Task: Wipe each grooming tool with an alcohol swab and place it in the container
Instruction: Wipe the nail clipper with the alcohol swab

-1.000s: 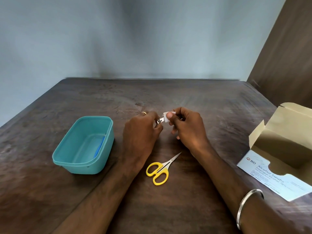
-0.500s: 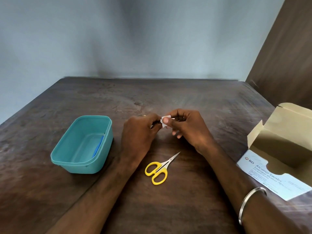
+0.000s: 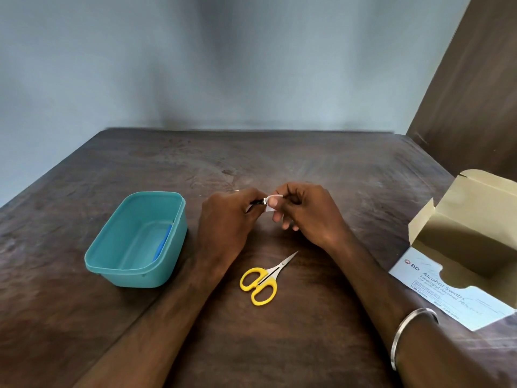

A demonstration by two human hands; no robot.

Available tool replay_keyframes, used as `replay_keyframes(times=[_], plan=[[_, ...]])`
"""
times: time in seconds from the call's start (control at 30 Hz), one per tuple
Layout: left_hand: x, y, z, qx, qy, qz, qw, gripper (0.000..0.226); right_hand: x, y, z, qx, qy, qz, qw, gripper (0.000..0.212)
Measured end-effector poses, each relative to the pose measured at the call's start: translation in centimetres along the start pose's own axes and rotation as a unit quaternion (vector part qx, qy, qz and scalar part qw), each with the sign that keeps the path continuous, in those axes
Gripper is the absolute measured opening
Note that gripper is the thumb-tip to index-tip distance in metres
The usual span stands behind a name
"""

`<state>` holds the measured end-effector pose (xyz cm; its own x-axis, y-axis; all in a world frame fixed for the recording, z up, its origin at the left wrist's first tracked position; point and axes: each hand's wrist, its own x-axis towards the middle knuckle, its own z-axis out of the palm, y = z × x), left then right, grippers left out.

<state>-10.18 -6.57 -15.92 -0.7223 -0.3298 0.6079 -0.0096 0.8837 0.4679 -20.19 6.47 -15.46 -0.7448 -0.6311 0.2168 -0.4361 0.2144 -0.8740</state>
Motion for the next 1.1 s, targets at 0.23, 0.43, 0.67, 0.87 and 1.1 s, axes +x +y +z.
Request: replay_keyframes(times=[0.23, 0.43, 0.67, 0.87, 1.1], plan=[[0.05, 0.12, 0.07, 0.011, -0.003, -0.002, 1.000, 0.019, -0.10, -0.06, 0.07, -0.022, -0.021, -0.003, 1.000, 0.016], [0.04, -0.11, 0.07, 0.006, -0.003, -0.001, 1.000, 0.020, -0.07, -0.18, 0.18, -0.017, -0.005, -0.005, 1.000, 0.012], [0.15, -0.26, 0.21, 0.005, -0.009, -0.006, 1.000, 0.020, -0.08, -0.02, -0.01, 0.003, -0.032, -0.002, 0.999, 0.022], [0.20, -0.35, 0.35, -0.028, 0.013, -0.034, 0.999, 0.026, 0.02, 0.16, -0.27, 0.067, -0.023, -0.002, 0.997, 0.017], [0.26, 0.01, 0.45, -0.161, -0.061, -0.145, 0.974, 0.022, 0.20, 0.53, -0.20, 0.084, 0.037, -0.018, 0.996, 0.003]])
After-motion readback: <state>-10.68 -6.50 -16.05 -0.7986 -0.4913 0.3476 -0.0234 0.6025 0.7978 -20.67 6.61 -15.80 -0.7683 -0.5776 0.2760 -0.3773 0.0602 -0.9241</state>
